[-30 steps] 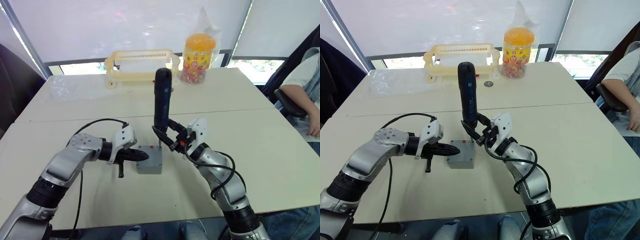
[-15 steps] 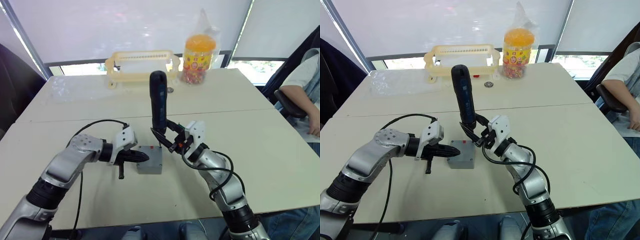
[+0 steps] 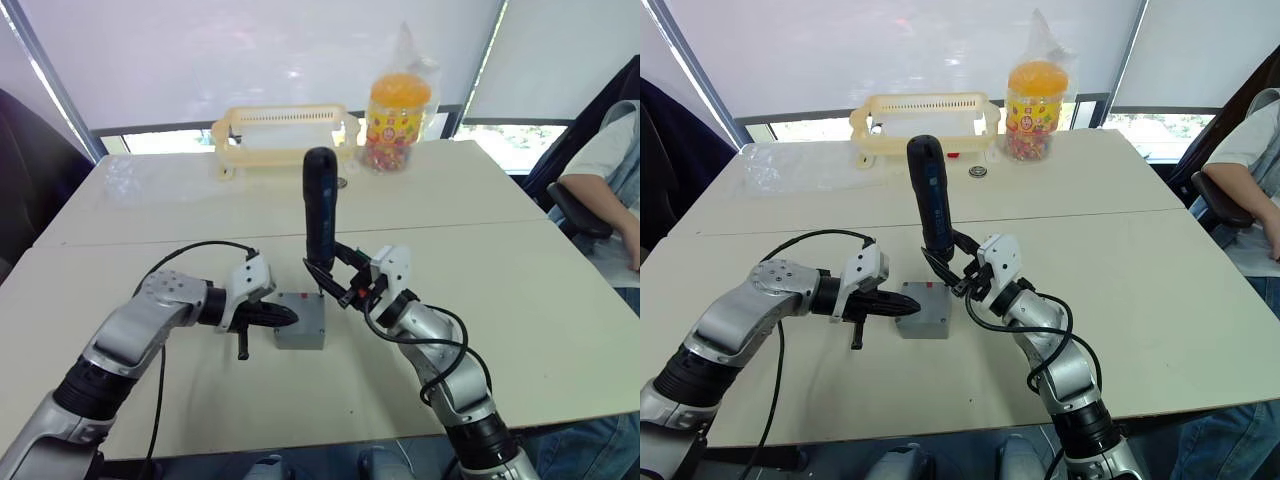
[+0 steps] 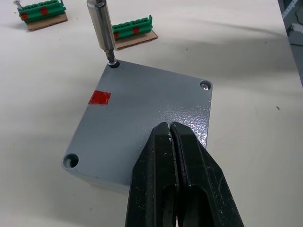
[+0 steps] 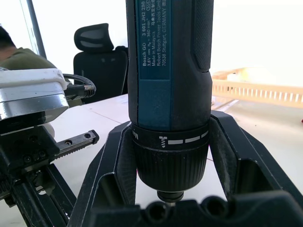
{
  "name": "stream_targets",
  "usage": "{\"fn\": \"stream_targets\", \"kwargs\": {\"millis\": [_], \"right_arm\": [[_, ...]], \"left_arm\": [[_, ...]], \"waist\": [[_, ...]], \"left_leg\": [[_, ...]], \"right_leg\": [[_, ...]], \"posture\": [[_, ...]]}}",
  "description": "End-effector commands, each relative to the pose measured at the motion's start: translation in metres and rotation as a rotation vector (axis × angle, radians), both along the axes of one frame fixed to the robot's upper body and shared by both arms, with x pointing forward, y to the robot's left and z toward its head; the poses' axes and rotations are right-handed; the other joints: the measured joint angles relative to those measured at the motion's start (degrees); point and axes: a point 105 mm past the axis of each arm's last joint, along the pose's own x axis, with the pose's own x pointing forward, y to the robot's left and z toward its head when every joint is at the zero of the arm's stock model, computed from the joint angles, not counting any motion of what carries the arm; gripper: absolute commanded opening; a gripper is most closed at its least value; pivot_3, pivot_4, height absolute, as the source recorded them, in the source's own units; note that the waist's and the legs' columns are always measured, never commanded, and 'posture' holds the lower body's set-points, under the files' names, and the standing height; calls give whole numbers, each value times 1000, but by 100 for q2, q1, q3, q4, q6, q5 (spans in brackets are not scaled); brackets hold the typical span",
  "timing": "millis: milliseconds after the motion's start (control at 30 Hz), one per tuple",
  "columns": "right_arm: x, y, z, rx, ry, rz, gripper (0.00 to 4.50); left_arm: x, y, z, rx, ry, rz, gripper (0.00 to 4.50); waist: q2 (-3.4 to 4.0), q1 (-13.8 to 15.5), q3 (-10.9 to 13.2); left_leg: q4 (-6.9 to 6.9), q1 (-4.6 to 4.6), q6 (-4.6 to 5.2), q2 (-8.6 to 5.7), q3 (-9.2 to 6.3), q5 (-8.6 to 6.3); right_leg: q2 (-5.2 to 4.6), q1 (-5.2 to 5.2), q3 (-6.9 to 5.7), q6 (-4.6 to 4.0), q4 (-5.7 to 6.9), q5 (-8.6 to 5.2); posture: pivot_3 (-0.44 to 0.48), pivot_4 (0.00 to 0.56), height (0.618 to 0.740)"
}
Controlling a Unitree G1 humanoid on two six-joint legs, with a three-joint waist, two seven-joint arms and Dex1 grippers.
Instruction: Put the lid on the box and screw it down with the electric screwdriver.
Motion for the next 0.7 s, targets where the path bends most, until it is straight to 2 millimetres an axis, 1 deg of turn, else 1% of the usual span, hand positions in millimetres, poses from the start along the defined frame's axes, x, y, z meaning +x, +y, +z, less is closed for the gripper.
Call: {"fn": "stream_targets", "kwargs": {"millis": [33,267,600,700], "right_arm": [[3,-3,-40,-89,136,-17,1772],[3,-6,-50,-123,160,-21,1772],[5,-11,-49,-150,151,-26,1772],[4,-14,-54,-176,160,-28,1772]], "left_arm": [[-1,2,-5,22,14,8,0],[-3,3,-10,34,17,10,0],[-5,2,-11,27,16,14,0],[-5,1,-12,23,18,13,0]], "waist": [[0,0,-6],[-2,1,-30],[-4,9,-59],[-4,14,-69]], "left_leg": [[0,0,0,0,0,0],[-2,3,1,1,-1,-1],[-4,6,3,1,-3,-2],[-4,7,3,1,-3,-2]], "right_leg": [[0,0,0,0,0,0],[0,4,-1,-2,-4,-2],[0,11,-3,-13,-11,-9],[0,14,-3,-14,-13,-10]], "posture": [[0,150,740],[0,150,740],[0,150,740],[0,150,740]]}}
